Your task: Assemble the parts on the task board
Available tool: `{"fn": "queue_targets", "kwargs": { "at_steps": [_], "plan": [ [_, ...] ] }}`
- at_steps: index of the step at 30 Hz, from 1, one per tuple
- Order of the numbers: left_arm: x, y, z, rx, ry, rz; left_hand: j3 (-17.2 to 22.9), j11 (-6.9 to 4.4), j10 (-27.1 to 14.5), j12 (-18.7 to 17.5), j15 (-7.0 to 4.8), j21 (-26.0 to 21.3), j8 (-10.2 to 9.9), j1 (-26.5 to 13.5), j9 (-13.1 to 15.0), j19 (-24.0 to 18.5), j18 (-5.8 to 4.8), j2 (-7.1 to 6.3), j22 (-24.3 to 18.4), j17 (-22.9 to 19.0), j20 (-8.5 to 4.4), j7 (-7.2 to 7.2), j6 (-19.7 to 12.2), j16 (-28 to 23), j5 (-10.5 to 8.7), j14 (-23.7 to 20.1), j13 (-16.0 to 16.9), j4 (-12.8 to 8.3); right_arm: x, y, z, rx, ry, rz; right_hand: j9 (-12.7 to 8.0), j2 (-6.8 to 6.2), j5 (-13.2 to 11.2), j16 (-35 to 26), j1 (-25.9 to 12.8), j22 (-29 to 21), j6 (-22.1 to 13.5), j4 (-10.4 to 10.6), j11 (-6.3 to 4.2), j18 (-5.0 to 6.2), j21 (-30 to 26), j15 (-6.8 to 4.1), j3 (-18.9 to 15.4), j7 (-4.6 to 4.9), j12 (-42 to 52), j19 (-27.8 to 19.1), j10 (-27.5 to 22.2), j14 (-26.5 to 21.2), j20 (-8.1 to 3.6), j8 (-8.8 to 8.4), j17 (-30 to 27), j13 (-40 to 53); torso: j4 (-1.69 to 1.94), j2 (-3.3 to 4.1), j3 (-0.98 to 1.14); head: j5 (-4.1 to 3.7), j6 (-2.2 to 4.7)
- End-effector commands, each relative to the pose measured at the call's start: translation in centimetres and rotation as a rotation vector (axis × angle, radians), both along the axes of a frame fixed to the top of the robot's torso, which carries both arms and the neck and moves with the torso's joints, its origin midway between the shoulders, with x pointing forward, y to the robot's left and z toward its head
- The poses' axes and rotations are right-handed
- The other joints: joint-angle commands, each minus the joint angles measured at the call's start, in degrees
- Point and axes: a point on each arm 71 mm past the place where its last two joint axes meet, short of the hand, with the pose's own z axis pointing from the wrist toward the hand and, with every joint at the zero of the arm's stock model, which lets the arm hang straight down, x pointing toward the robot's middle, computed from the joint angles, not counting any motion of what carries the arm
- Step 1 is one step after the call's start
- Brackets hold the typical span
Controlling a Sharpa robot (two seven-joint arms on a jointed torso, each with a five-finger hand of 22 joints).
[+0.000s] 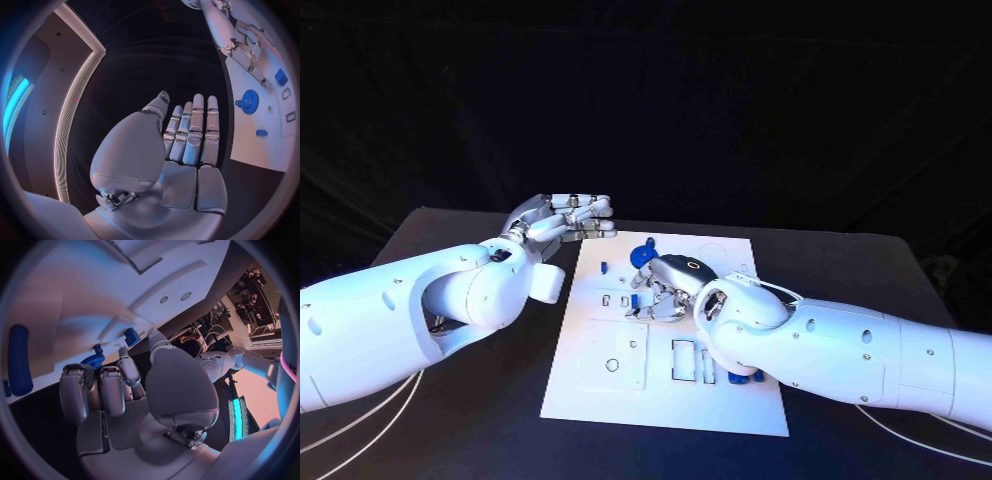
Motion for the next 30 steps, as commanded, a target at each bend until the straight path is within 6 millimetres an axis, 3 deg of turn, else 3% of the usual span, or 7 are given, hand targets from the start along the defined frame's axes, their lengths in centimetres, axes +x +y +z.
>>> {"fn": "queue_targets", "kwargs": {
  "at_steps": [1,11,16,19,21,26,30],
  "plan": [
    [0.2,-0.1,-0.2,0.059,0.0,-0.041,-0.2,-1.32,3.6,1.3,-1.47,1.7,0.6,-1.3,0.1,3.0,0.47,-0.28,0.6,1.1,-1.26,-0.8,1.6,1.9,0.1,4.0,0.5,0.6,-0.5,-0.5,1.4,0.127,-0.057,0.003,-0.2,0.53,0.8,-0.4,1.8,10.9,-0.5,0.6,-0.1,0.56,-0.2,0.43,-1.0,-0.02,0.1,1.6,-0.2,4.2,0.14,-0.25,8.3,0.1,-0.22,-0.15,0.06,0.04,0.33],
    [1.5,-0.1,-2.1,0.366,0.066,-0.137,-2.0,-6.97,17.9,7.9,-7.62,11.7,3.4,-4.4,1.6,17.1,0.29,-1.66,5.2,12.5,-8.77,-5.58,8.7,18.0,0.15,20.2,4.7,3.0,0.1,-7.3,5.9,0.342,0.057,-0.071,-0.3,3.24,3.5,-1.7,4.6,9.3,1.2,0.7,-0.56,1.28,-3.1,0.04,-0.4,-0.54,-0.6,-0.1,-1.2,3.7,-0.11,1.0,6.3,-1.1,-1.0,-1.8,0.49,1.13,-0.17],
    [2.1,-0.3,-3.2,0.607,0.088,-0.206,-4.1,-7.35,15.2,16.4,-8.53,21.7,4.4,-5.3,3.9,20.3,-0.03,-1.81,11.3,51.8,-11.23,-6.43,8.6,56.2,0.19,18.8,13.5,4.0,0.3,-10.9,7.4,0.364,0.082,-0.135,-0.2,3.39,4.1,-1.8,4.4,9.4,1.6,0.9,-0.69,1.23,-2.9,-0.07,-0.8,-0.69,-0.6,0.0,-1.1,3.7,-0.21,1.34,6.3,-1.1,-1.45,-2.58,0.86,1.81,-0.58],
    [2.7,-0.7,-3.6,0.759,0.099,-0.245,-5.0,-8.06,14.3,21.7,-9.16,27.1,6.1,-6.8,5.7,20.2,-0.17,-0.89,15.3,65.2,-11.74,-7.23,9.3,67.8,-0.26,20.4,18.3,5.8,0.4,-12.5,7.7,0.365,0.086,-0.169,-0.2,3.4,4.3,-1.8,4.3,9.5,1.8,1.0,-0.74,1.21,-2.9,-0.11,-0.9,-0.75,-0.5,0.1,-1.0,3.7,-0.25,1.46,6.3,-1.1,-1.63,-2.94,1.13,2.07,-0.81],
    [3.1,-1.0,-3.7,0.859,0.106,-0.264,-6.4,-9.21,13.4,27.9,-9.52,40.3,8.1,-8.4,8.0,23.8,-1.94,-1.38,30.7,72.6,-12.46,-8.1,9.1,73.7,-0.02,21.9,23.6,7.5,0.5,-13.3,7.8,0.362,0.089,-0.187,-0.2,3.4,4.4,-1.9,4.2,9.5,1.9,1.1,-0.79,1.22,-2.9,-0.15,-1.0,-0.8,-0.6,0.1,-1.0,3.7,-0.29,1.57,6.2,-1.2,-1.7,-3.07,1.27,2.15,-0.96],
    [4.1,-2.0,-4.0,1.09,0.143,-0.298,-8.8,-10.21,15.3,46.1,-10.43,52.6,12.9,-11.7,13.5,25.3,-3.77,-0.84,46.6,77.9,-13.16,-8.77,8.8,77.3,-0.14,23.3,42.5,10.2,0.6,-14.6,7.9,0.355,0.096,-0.222,-0.2,3.41,4.6,-1.9,4.1,9.5,2.1,1.2,-0.87,1.21,-2.9,-0.22,-1.2,-0.89,-0.5,0.1,-0.9,3.7,-0.34,1.73,6.2,-1.1,-1.76,-3.38,1.6,2.46,-1.38],
    [4.5,-2.9,-4.0,1.195,0.168,-0.311,-10.8,-10.29,15.8,51.0,-10.8,54.8,14.9,-13.6,16.3,25.9,-4.14,-0.64,49.7,78.2,-13.5,-9.19,7.9,77.4,-0.02,23.4,47.8,10.4,0.7,-15.1,7.8,0.351,0.102,-0.236,-0.2,3.42,4.9,-1.9,4.1,9.5,2.2,1.2,-0.92,1.2,-2.9,-0.27,-1.4,-0.95,-0.4,0.1,-0.8,3.7,-0.39,1.83,6.1,-1.1,-1.87,-3.37,1.69,2.64,-1.61]
  ]
}}
